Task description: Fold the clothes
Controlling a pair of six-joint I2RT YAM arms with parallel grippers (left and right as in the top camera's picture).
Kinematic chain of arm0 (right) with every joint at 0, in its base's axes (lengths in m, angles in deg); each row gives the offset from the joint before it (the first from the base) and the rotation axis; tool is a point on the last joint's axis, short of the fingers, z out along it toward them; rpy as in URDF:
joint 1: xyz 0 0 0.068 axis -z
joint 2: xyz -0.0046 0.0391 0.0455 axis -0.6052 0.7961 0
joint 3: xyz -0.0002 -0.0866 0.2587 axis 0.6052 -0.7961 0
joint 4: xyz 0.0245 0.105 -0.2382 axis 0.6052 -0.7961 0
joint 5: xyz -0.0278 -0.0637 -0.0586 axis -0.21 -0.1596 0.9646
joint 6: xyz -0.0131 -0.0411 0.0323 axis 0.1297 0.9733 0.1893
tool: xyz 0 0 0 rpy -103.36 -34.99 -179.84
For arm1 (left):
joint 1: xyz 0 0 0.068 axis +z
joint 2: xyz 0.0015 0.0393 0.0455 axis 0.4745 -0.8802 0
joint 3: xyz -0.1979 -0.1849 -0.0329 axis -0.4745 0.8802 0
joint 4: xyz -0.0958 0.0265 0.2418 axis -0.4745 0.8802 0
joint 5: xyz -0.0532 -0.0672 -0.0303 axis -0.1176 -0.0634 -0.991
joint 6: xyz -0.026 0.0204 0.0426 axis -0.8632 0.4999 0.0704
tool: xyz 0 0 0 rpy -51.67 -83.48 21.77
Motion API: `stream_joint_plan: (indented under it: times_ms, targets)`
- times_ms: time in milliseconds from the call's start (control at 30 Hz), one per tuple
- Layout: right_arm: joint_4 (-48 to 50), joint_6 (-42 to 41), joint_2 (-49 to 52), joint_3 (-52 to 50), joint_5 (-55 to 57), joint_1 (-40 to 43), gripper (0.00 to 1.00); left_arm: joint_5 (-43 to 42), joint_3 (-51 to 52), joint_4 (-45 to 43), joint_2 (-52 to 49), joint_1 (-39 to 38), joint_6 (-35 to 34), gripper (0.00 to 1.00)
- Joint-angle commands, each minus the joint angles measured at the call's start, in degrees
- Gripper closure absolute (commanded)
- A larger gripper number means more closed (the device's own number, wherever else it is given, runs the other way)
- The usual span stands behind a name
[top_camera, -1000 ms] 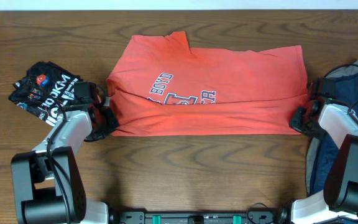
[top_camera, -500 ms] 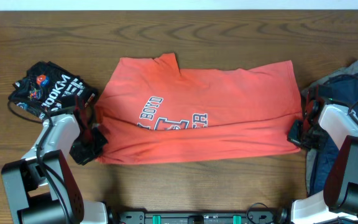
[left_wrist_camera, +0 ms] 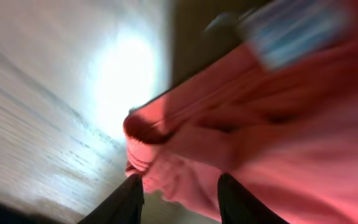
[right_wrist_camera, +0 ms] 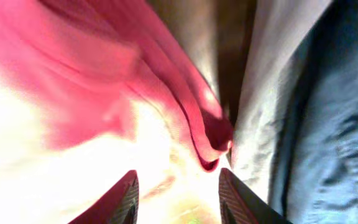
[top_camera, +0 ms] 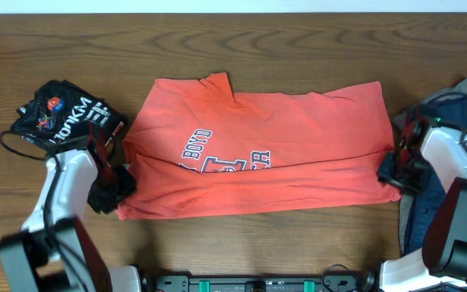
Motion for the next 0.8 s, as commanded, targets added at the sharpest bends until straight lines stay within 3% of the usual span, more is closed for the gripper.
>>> stream_joint_plan:
  times_ms: [0, 133, 300, 767]
  targets:
    - [-1.38, 0.09, -2.03, 4.22, -1.70, 0.37, 0.56, -0.94, -1.95, 0.26, 5.33, -0.52, 0.13, 0.57]
    - [-1.33, 3.06, -3.56, 5.55, -5.92, 0.39, 0.50, -0.96, -1.92, -0.59, 10.60, -5.09, 3.89, 0.56]
    - [-0.50, 3.06, -3.50, 4.72, -5.88, 0.39, 0.51, -0.94, -1.62, -3.89, 11.13, -14.29, 6.25, 0.51]
    - [0.22, 3.06, -3.50, 3.28, -5.88, 0.39, 0.53, -0.76, 0.26, -5.22, -2.95, -32.65, 7.82, 0.46]
